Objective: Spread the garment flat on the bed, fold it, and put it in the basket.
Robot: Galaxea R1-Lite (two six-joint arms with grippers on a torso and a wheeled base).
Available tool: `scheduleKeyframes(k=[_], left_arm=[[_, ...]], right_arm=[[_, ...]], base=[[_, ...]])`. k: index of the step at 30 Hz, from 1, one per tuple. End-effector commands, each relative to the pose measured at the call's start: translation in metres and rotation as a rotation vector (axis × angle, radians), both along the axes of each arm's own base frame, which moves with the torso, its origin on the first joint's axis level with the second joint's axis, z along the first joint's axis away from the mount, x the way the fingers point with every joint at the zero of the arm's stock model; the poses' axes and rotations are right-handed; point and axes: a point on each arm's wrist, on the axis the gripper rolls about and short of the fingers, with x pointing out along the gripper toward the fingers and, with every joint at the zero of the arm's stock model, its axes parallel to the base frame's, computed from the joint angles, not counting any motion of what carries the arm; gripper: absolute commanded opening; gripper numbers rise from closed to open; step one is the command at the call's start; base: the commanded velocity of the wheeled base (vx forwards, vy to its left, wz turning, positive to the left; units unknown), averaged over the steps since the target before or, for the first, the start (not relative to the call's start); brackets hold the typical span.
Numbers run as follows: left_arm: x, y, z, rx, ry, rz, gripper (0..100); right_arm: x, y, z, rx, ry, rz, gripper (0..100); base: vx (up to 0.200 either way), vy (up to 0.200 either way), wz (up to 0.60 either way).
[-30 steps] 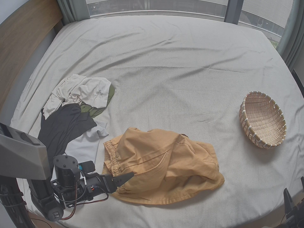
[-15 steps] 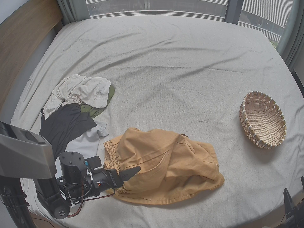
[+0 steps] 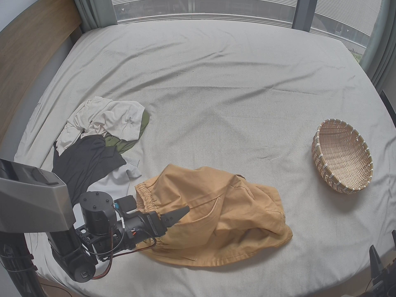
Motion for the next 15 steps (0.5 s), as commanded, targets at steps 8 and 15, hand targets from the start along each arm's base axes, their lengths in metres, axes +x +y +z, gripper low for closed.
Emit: scheduleKeyframes(k=[8,15], left_arm=[[0.01,0.006,0.029,-0.072,-0.101,0.042,100],[0.029,0.019,0.035,-0.088,-0.142,0.109,100]], right_arm=[[0.0,0.0,-0.005,0.0,0.005,0.0,100],[0.0,0.0,-0.005,0.0,0.003,0.0,100]], base=[[0.0,0.0,0.0],[0.0,0.0,0.0]])
